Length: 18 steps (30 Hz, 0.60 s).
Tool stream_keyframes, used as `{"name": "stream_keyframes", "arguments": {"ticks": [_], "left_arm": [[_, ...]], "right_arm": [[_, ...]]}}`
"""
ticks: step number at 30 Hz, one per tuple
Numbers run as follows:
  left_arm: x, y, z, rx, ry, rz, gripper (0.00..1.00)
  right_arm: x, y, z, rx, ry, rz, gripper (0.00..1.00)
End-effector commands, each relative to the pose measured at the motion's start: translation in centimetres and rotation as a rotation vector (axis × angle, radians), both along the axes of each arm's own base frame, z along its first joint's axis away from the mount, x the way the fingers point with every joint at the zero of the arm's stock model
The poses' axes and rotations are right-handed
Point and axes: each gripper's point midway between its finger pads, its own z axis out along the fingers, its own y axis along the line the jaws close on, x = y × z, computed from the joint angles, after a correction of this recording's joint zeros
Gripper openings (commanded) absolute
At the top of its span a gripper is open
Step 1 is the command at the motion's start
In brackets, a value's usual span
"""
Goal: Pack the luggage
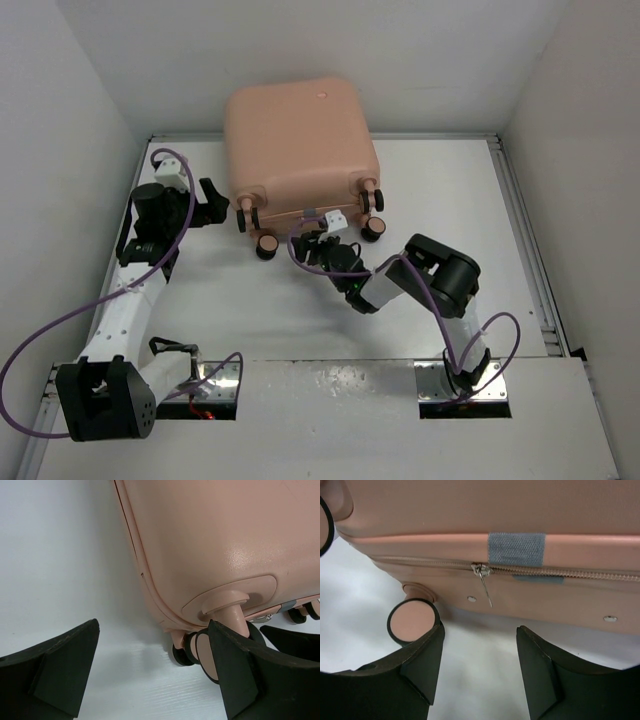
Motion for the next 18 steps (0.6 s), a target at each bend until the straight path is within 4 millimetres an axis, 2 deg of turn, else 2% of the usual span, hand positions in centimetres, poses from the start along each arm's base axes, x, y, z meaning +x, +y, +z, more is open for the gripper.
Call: {"name": "stream_keyframes", "arguments": {"ticks": [1,3,4,6,11,18], "left_arm": [[0.5,0.2,1.2,-0.008,-0.05,0.014,0.95],[0.4,0.2,0.8,-0.017,-0.039,0.017,0.95],[0.4,0.2,0.8,-0.017,-0.039,0.017,0.95],[0.4,0.5,0.6,-0.018,-0.03,0.026,0.95],[0.4,0.5,0.6,-0.018,-0.03,0.026,0.95],[0.3,0.5,0.1,-0.027,-0.019,0.029,0.95]], "right_arm": [[1.3,1.1,5.3,0.158,-0.144,-0.029,0.6],[1.6,1.5,5.7,0.148,-0.164,-0.032,0.6],[1.8,1.5,5.2,0.14,-0.159,-0.039,0.6],[2.5,1.5,5.9,0.14,-0.18,-0.065,0.6],[3.0,1.6,6.0,0.144,-0.196,-0.083,0.49],[3.6,1.5,7.4,0.162,-0.235,-0.121,0.42]]}}
